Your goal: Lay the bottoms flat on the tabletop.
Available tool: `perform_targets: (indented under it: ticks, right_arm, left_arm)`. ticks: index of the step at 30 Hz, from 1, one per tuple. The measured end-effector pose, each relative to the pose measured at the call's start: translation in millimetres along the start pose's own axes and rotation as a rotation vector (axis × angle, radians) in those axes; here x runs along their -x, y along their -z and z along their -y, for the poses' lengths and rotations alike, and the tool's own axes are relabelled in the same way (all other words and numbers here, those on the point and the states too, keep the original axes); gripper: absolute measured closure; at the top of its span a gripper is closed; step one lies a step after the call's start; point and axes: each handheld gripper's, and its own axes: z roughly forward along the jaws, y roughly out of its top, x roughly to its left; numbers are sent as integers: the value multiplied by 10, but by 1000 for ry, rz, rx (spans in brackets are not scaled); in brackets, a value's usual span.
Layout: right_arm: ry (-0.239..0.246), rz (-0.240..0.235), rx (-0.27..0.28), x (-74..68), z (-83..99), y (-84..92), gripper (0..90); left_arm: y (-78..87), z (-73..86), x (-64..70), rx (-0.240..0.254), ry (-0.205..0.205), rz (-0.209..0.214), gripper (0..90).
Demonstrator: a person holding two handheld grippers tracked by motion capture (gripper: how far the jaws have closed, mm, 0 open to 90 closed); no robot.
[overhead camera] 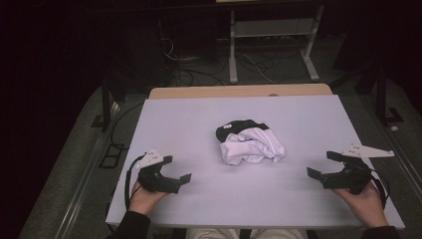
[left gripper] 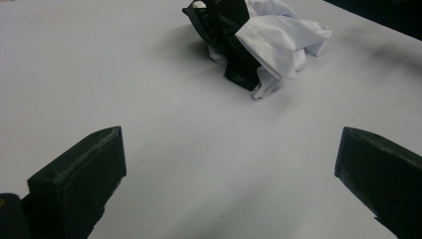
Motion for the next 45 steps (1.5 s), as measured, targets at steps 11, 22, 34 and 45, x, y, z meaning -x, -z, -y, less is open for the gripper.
perform_targets:
  ticks: [11, 22, 34, 45]
  right_arm:
    - [31, 3, 7, -65, -133, -2, 0]
    - [76, -14, -6, -141, -342, -95, 0]
    - [78, -42, -11, -137, -517, -186, 0]
    - [53, -65, -2, -54, -649, -198, 0]
  left_arm:
    - [55, -148, 55, 27, -32, -14, 0]
    - [93, -332, 72, 30, -68, -16, 0]
    - [73, -550, 2, 20, -86, -8, 0]
    - [-6, -735, 15, 11, -115, -5, 0]
